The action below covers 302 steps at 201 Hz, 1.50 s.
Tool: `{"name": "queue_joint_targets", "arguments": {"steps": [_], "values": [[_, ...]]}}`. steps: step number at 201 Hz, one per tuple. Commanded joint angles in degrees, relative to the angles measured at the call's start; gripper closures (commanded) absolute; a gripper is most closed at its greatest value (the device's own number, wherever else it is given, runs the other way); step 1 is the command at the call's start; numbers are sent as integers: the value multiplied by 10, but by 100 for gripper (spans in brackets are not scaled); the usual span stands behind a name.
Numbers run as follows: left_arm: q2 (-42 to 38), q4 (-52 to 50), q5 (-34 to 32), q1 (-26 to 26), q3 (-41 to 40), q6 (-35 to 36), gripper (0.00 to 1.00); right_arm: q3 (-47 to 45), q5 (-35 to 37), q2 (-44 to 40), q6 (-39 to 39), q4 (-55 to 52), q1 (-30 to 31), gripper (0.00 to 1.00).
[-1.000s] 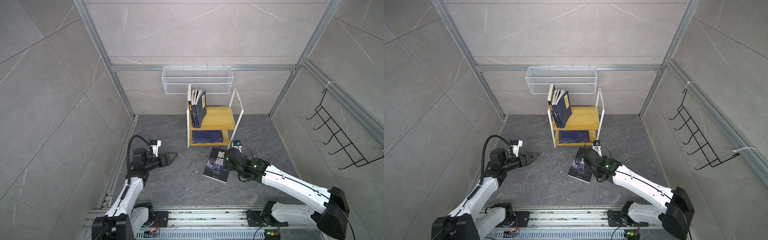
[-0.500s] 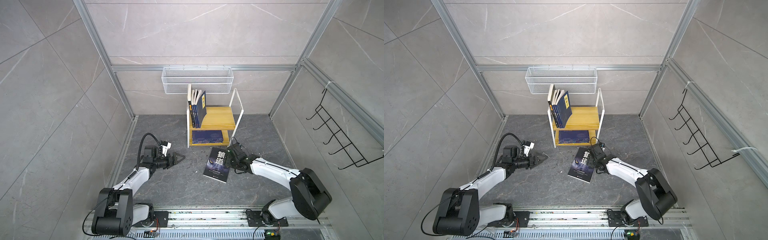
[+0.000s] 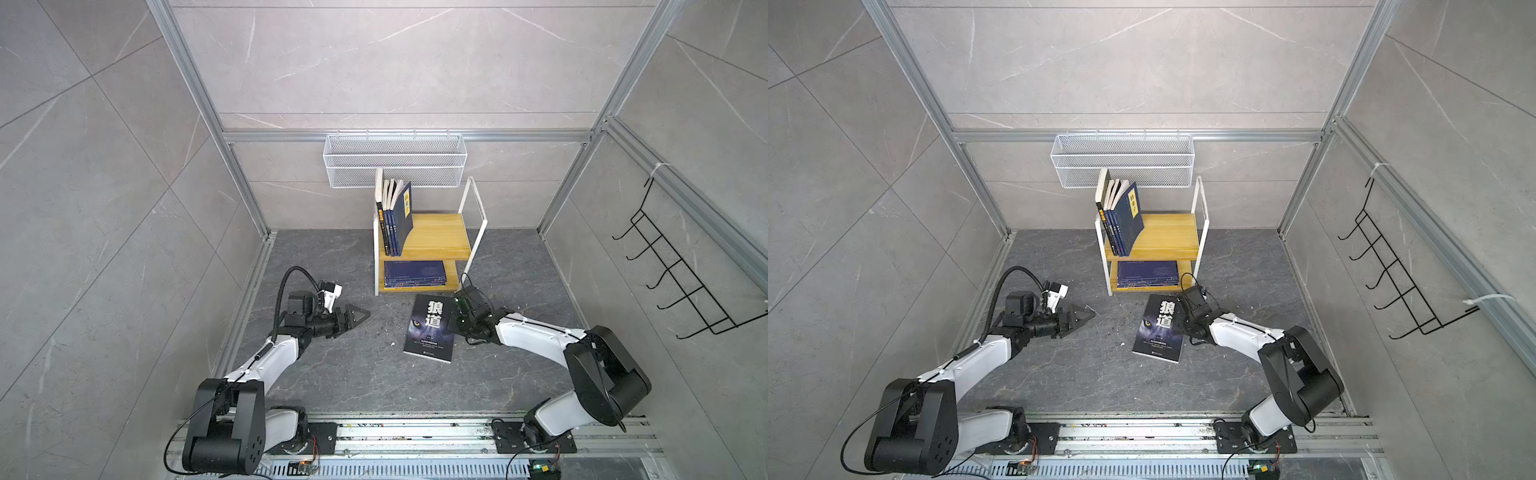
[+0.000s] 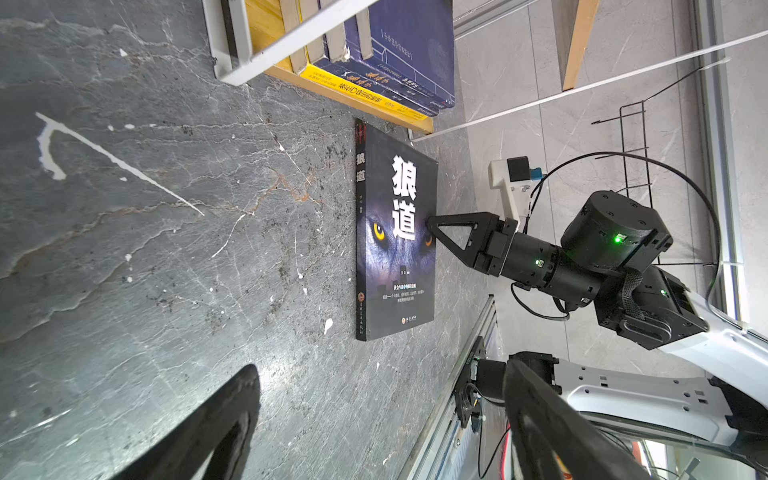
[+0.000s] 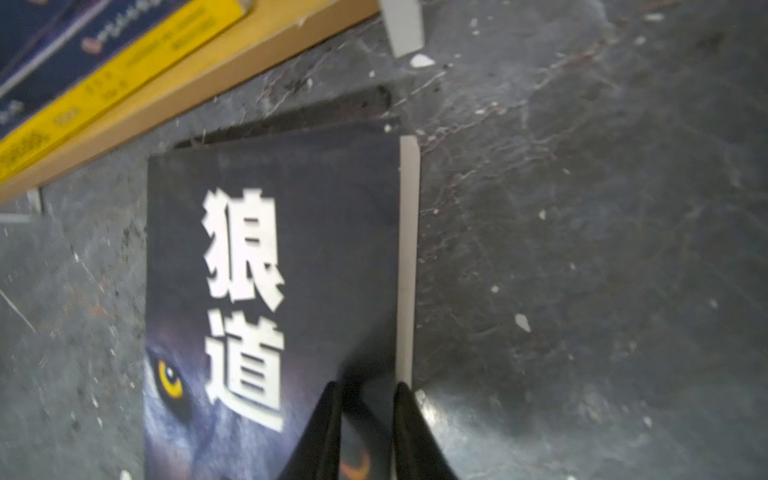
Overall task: Stacking books/files
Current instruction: Rotate the book at the center of the table.
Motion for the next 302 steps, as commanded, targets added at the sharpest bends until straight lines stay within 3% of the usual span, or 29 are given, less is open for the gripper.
{"name": "queue_joint_targets", "arguments": {"steps": [1,84,173,233,271,302], "values": [[-3,11,0,-1,11,-5,8,-14,-23,-24,-2,28,-4,100],[38,13,-17,-31,14,2,9,-30,-124,8,-84,51,-1,100],[110,-11,-61,-72,51,29,10,-26,-169,5,-210,-18,116,100],[136,-65,-103,-73,74,94,10,114,-157,107,-331,-43,143,100],[168,-147,-114,-72,120,133,14,214,-102,180,-399,-77,150,100],[181,-149,-95,-73,122,109,22,258,-26,170,-403,-125,151,69]]}}
